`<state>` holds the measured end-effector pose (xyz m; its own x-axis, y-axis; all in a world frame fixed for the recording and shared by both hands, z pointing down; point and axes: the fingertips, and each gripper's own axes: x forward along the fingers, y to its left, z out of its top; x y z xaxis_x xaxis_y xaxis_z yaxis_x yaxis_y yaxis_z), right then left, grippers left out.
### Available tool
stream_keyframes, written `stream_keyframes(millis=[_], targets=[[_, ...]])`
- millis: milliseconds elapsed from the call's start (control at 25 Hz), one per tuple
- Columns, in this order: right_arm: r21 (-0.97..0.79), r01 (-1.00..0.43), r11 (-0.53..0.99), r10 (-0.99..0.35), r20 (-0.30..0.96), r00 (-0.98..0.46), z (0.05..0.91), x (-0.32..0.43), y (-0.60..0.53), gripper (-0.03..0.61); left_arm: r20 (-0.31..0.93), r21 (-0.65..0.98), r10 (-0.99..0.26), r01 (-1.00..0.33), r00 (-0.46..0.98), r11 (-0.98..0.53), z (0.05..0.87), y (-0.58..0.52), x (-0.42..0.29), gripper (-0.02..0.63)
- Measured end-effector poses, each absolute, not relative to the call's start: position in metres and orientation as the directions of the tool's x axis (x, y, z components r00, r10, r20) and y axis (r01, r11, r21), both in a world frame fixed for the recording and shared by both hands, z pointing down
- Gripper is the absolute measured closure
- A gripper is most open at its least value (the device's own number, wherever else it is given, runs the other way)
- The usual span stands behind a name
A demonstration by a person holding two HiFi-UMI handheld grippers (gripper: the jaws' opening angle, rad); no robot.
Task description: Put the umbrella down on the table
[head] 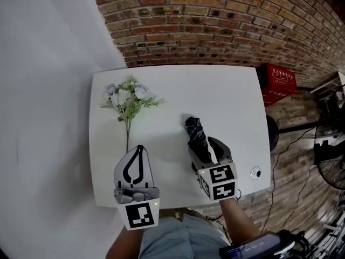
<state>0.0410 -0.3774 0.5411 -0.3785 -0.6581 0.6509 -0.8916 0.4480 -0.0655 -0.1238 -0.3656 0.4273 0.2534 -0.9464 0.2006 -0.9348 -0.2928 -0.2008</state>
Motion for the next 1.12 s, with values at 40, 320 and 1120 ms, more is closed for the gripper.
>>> stream_keyframes(millis=[40,320,1120], targets=[[-0.063,-0.892,0.448,-0.677,0.628,-0.384,0.530,0.041,-0.376,0.305,0.193,-0.195,-0.948,-0.937,0.254,-0.290,0.423,-0.363,-0.122,0.604],[-0.049,-0.868,0.494,-0.795,0.378,-0.474,0.431,0.039,-0.357,0.454,0.091,-0.173,-0.972,-0.957,0.218,-0.231,0.354,-0.342,-0.119,0.604],[0.091,-0.873,0.479,-0.877,0.034,-0.478,0.304,0.069,-0.297,0.575,-0.110,-0.266,-0.961,-0.939,0.254,-0.217,0.256,-0.282,-0.073,0.604]])
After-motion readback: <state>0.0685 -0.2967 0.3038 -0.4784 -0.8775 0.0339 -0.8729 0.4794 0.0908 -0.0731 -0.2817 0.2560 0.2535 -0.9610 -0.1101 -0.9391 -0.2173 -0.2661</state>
